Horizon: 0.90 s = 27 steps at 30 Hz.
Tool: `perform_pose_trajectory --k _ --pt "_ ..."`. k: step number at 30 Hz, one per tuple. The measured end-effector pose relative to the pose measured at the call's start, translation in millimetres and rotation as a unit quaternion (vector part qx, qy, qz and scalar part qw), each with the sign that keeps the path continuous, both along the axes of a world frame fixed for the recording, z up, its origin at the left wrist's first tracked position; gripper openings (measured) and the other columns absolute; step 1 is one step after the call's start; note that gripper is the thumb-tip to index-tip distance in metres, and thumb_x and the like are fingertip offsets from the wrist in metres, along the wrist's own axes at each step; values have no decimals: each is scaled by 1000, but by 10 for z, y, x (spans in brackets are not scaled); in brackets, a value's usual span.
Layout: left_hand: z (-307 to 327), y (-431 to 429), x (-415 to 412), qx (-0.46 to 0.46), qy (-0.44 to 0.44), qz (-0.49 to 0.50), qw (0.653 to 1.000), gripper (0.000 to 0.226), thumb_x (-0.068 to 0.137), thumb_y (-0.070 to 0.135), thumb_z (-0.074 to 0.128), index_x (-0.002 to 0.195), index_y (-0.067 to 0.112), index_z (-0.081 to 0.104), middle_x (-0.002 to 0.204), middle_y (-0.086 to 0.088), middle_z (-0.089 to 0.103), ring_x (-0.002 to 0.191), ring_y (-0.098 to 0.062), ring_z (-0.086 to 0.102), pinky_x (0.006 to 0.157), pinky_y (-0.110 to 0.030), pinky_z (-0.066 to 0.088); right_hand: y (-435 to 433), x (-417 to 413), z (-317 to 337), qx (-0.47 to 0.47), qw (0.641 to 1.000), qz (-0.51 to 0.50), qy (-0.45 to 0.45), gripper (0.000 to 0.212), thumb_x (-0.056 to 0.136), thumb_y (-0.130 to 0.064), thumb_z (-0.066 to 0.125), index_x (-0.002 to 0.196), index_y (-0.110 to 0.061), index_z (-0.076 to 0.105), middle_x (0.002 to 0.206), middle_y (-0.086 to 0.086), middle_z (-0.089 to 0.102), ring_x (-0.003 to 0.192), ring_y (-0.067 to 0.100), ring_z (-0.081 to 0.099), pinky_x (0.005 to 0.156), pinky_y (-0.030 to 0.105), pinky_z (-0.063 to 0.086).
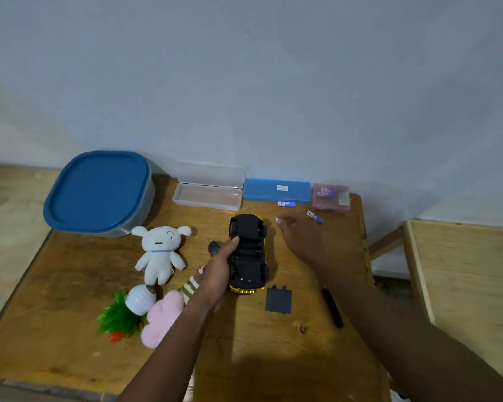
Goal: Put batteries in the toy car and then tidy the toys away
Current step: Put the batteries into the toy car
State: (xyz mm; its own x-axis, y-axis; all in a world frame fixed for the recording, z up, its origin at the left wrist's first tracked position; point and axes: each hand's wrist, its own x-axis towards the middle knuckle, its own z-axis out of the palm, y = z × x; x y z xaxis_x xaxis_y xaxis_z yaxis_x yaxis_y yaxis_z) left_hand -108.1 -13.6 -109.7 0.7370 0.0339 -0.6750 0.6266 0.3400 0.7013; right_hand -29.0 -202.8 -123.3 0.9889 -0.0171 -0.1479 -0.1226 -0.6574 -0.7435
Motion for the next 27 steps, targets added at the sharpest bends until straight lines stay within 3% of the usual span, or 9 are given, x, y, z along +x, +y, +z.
perform_pose_trajectory --k 1,4,8,12,15,17,20,24,27 --pt "-15 23 -2 -11 -1 -2 1000 54 84 51 68 125 15 71 121 -16 72 115 -38 67 108 -54 46 -32 64 -72 -87 994 37 -56 16 93 -15 60 101 -9 72 101 9 72 96 26 65 81 35 51" --pt "8 46 -13 -31 -3 -10 999 45 97 42 55 125 9 70 121 -19 72 114 -40 67 107 -56 47 -76 258 -252 -223 960 143 -91 34 85 -6 57 115 -14 69 112 9 68 105 29 59 87 39 48" --pt "67 19 -47 -38 -6 -10 999 46 97 39 53 126 8 69 122 -19 71 113 -38 67 108 -58 45 -72 328 -401 -324 912 223 -116 26 85 -2 49 102 -13 67 99 12 66 95 31 55 76 37 45" --pt "107 17 -117 -54 -14 -16 998 45 101 35 47 130 6 65 125 -21 69 110 -37 67 106 -55 48 -62 156 -314 -219 955 164 -109 18 85 -3 52 92 -15 63 89 8 65 86 27 60 68 38 50" --pt "168 37 -182 -81 -10 -1 997 45 101 34 47 129 4 65 121 -20 71 99 -33 70 94 -47 54 3 -141 -1 -27 990 -15 -137 3 86 -11 64 88 -13 63 77 -2 65 72 10 61 65 26 49" --pt "204 27 -217 -106 -9 8 994 44 101 34 45 125 6 67 112 -17 73 92 -31 71 89 -45 54 30 -416 282 112 979 -116 -128 9 83 -10 69 87 -15 63 78 -9 65 73 1 62 65 11 47" --pt "217 -23 -253 -104 -16 14 994 43 102 33 42 126 5 67 110 -17 73 92 -32 70 91 -45 53 62 -835 564 229 961 -118 -103 14 84 -5 72 93 -13 64 81 -7 69 76 1 66 68 12 51" --pt "229 -161 -261 -65 -21 8 998 45 102 33 42 129 6 65 124 -20 70 107 -36 67 100 -52 49 169 -1204 569 219 971 -45 -86 18 83 -14 77 89 -28 68 82 -16 71 80 3 68 70 21 55" --pt "239 -252 -277 -61 -31 -7 998 43 103 35 41 125 9 68 115 -16 74 97 -30 71 84 -44 57 202 -1256 472 165 980 -38 -104 15 81 -28 79 91 -35 69 85 -19 72 85 3 68 67 27 54"
